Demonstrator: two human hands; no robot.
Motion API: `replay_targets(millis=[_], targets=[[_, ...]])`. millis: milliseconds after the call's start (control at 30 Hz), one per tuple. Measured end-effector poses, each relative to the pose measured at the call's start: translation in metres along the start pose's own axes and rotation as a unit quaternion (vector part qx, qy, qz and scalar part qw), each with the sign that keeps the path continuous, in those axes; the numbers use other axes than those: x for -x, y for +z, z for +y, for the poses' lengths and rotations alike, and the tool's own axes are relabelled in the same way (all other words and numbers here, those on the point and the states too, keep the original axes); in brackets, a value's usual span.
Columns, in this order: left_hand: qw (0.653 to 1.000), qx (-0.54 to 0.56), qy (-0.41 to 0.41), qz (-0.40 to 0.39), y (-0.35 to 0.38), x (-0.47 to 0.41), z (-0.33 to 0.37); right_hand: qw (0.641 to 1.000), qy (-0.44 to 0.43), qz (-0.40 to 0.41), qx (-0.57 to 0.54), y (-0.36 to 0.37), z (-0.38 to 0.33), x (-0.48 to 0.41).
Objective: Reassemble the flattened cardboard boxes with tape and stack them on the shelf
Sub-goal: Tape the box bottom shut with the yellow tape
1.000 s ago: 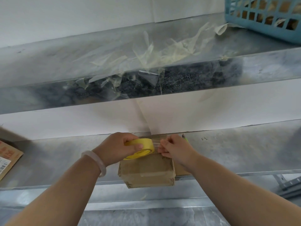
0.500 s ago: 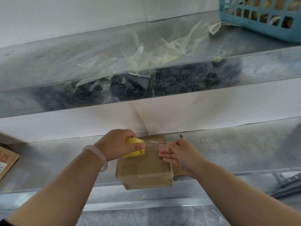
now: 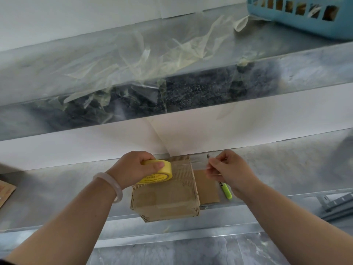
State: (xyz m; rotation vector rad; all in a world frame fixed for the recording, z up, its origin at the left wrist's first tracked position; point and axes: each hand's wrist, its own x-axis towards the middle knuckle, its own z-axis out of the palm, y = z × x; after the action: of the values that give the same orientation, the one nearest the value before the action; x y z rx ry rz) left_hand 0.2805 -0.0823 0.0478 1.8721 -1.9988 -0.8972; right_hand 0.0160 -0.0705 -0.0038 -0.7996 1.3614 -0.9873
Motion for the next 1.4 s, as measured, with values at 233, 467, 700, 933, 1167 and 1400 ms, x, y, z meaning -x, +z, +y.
replay_targets(millis=[233, 467, 700, 933, 1167, 1400], targets=[[0.998, -0.053, -0.026, 0.004, 0.010, -0.012, 0.011, 0.998, -0.002, 0.065, -0.008, -0.009, 0.019, -0.011], [0.998, -0.058, -0.031, -0.008, 0.013, -0.012, 0.015, 0.989, 0.054, 0.079, 0.112, 0.022, 0.057, -0.013], [0.997, -0.066, -0.024, -0.021, 0.013, -0.015, 0.013, 0.958, -0.002, 0.055, 0.281, 0.038, 0.069, -0.010], [0.997, -0.069, -0.027, -0.016, 0.011, -0.018, 0.010, 0.984, -0.003, 0.114, 0.137, 0.022, 0.059, -0.010], [0.997, -0.070, -0.015, -0.023, 0.010, -0.017, 0.011, 0.982, 0.005, 0.108, 0.157, 0.021, 0.067, -0.004], [0.997, -0.076, -0.022, -0.025, 0.011, -0.017, 0.012, 0.952, -0.014, 0.056, 0.302, 0.038, 0.071, 0.001]])
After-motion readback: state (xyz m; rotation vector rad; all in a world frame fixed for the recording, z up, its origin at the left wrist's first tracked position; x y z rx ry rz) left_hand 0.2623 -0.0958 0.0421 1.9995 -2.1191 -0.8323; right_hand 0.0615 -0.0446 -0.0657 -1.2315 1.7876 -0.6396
